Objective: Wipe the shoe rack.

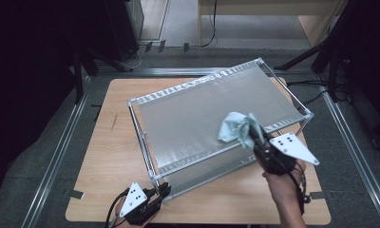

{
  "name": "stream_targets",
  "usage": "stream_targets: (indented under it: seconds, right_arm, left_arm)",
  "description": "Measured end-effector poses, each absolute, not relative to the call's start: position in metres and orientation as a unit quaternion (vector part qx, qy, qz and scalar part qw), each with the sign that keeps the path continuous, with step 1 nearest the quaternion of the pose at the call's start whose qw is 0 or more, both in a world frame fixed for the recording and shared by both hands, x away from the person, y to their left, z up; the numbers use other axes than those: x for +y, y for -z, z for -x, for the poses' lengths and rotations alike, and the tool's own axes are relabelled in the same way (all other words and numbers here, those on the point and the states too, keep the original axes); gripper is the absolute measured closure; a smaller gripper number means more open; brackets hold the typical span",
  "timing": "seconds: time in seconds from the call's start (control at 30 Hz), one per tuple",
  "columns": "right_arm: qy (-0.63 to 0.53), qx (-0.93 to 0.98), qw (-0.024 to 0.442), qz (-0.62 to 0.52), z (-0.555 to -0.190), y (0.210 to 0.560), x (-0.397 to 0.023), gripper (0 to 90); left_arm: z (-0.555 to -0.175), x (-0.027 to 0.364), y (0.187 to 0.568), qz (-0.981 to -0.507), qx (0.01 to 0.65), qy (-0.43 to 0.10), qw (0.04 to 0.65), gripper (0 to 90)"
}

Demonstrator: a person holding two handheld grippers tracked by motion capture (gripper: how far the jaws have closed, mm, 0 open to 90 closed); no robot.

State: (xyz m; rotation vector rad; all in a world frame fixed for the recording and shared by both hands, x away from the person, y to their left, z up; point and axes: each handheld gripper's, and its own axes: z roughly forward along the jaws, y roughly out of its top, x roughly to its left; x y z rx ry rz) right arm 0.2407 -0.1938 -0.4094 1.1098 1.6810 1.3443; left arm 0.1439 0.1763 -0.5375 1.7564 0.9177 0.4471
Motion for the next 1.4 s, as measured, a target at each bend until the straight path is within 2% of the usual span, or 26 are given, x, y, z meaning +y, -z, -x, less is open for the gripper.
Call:
stream_targets:
  seconds: [0.37,0.6,1.03,1.2,1.4]
  right_arm:
    - [-0.494,0.586,0.397,-0.505,-0.249,0.411,-0.268,77.9]
    - [-0.441,0.555,0.426,-0.562,-0.254,0.432,-0.306,80.2]
    - [-0.357,0.600,0.324,-0.639,-0.290,0.520,-0.328,80.1]
    - [-0.352,0.606,0.311,-0.642,-0.292,0.527,-0.328,79.7]
    - [-0.391,0.598,0.314,-0.625,-0.288,0.508,-0.325,79.5]
  left_arm:
    - [-0.145,0.176,0.538,-0.735,0.385,-0.185,0.527,79.6]
    - [-0.145,0.176,0.538,-0.736,0.385,-0.183,0.526,79.7]
    - [-0.145,0.176,0.539,-0.737,0.385,-0.183,0.525,79.8]
    - [-0.145,0.176,0.539,-0.737,0.386,-0.182,0.524,79.8]
    - [-0.145,0.176,0.540,-0.736,0.388,-0.182,0.525,79.8]
